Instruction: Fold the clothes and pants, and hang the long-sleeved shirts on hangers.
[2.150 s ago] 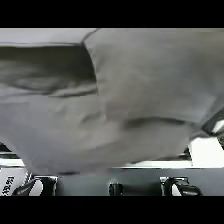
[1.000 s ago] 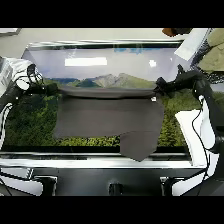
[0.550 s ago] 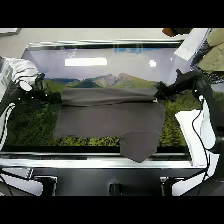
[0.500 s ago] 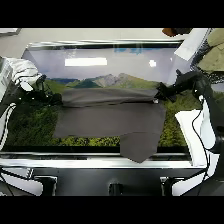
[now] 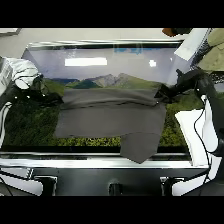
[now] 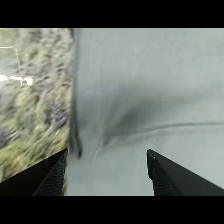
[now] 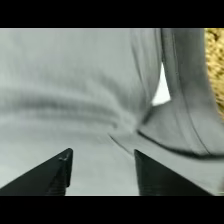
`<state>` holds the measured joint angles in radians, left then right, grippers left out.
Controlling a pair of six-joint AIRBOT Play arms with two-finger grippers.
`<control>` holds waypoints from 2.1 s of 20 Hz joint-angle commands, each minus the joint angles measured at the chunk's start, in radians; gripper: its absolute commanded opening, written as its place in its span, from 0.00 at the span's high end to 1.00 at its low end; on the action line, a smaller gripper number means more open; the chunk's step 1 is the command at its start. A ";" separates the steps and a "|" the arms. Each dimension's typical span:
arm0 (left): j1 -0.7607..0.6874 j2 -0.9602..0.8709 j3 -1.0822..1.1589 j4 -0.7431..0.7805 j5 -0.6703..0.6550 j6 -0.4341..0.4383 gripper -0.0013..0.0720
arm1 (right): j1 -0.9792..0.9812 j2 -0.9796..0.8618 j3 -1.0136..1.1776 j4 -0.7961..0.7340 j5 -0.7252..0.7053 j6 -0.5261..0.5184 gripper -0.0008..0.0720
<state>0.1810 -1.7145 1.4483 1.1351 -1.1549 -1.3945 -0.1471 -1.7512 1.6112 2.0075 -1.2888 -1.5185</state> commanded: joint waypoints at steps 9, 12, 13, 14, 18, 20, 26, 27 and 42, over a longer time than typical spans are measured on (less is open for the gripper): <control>0.285 0.355 -0.335 -0.010 -0.091 -0.058 0.20 | -0.249 0.503 -0.746 0.025 -0.112 -0.185 0.33; 0.283 0.370 -0.399 -0.034 -0.093 -0.064 0.20 | -0.246 0.550 -0.908 0.058 -0.089 -0.198 0.33; 0.283 0.370 -0.410 -0.056 -0.089 -0.064 0.20 | -0.246 0.550 -0.947 0.080 -0.088 -0.207 0.33; 0.283 0.370 -0.418 -0.068 -0.084 -0.064 0.20 | -0.246 0.550 -0.979 0.094 -0.086 -0.214 0.33; 0.283 0.370 -0.425 -0.074 -0.078 -0.064 0.20 | -0.246 0.550 -1.047 0.100 -0.068 -0.214 0.34; 0.284 0.369 -0.425 -0.074 -0.077 -0.064 0.20 | -0.246 0.550 -1.057 0.103 -0.055 -0.214 0.34; 0.285 0.369 -0.425 -0.074 -0.047 -0.064 0.20 | -0.246 0.550 -1.123 0.180 0.013 -0.216 0.35; 0.285 0.369 -0.425 -0.074 -0.043 -0.064 0.20 | -0.246 0.550 -1.132 0.203 0.024 -0.225 0.43; 0.286 0.369 -0.710 -0.119 0.046 -0.026 0.20 | -0.246 0.550 -1.137 0.289 0.032 -0.278 0.94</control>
<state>0.4660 -1.3460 0.7979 1.0210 -1.1225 -1.4292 -0.3935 -1.2015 0.4747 2.2929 -1.2472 -1.7920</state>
